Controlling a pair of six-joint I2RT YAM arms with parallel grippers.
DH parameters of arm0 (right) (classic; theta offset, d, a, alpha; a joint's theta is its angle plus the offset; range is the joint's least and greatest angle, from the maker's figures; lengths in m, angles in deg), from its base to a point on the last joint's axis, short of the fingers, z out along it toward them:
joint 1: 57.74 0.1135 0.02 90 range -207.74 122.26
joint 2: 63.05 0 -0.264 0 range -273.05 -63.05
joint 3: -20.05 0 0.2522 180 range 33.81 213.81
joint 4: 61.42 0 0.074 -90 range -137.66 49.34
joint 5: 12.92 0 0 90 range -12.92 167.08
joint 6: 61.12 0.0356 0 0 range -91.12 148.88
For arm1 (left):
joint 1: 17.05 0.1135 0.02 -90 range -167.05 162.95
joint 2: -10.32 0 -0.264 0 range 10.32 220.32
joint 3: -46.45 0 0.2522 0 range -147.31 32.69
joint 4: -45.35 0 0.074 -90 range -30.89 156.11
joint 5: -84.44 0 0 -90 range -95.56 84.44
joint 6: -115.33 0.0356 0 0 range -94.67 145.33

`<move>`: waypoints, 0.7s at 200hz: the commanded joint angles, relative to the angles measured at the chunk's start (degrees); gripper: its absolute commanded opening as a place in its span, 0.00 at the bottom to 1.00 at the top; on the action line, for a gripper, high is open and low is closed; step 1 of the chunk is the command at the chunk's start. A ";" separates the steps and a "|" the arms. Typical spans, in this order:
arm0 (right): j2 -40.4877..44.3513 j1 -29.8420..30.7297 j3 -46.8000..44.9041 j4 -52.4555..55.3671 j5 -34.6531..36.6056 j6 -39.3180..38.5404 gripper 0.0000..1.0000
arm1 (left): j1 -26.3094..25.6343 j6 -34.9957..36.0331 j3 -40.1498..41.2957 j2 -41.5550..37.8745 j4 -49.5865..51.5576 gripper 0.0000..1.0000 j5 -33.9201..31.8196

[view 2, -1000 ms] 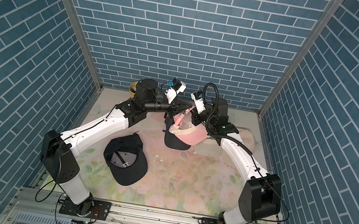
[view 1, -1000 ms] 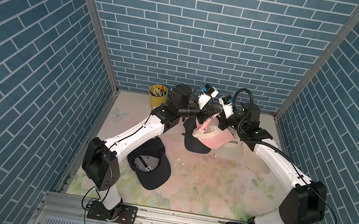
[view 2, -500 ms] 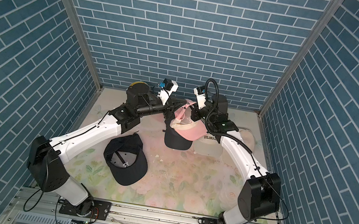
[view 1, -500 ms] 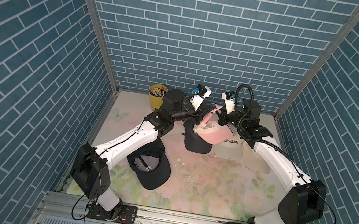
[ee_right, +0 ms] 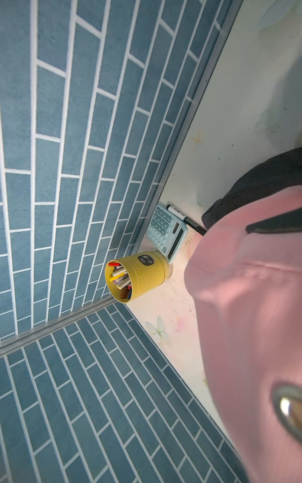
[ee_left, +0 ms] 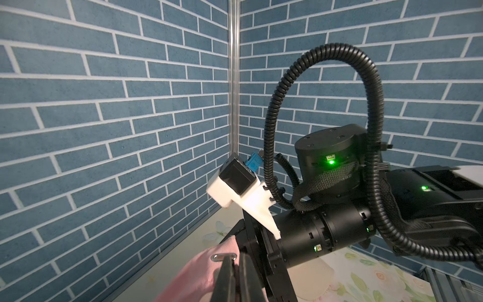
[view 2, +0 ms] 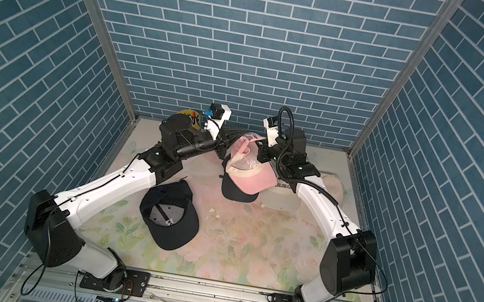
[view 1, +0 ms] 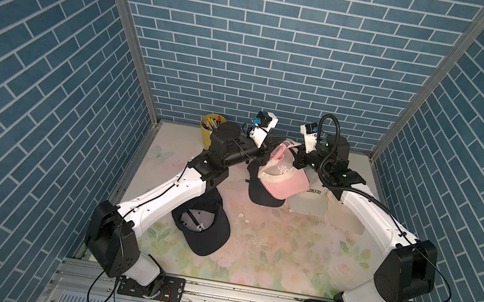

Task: Open the adjustable buckle of the baseball cap
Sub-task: Open the adjustable buckle on the baseball cap.

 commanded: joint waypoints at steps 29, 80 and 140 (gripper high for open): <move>0.29 -1.17 4.91 4.83 2.17 0.71 0.00 | 0.25 -0.16 0.74 -0.55 -1.86 0.55 -4.00; -0.12 -0.60 8.81 6.90 1.95 2.59 0.00 | 0.15 -0.55 5.29 -2.16 -1.60 0.59 -8.67; -0.78 0.12 13.78 10.47 1.70 2.50 0.00 | -2.50 0.33 8.09 -0.49 -3.87 0.56 -4.03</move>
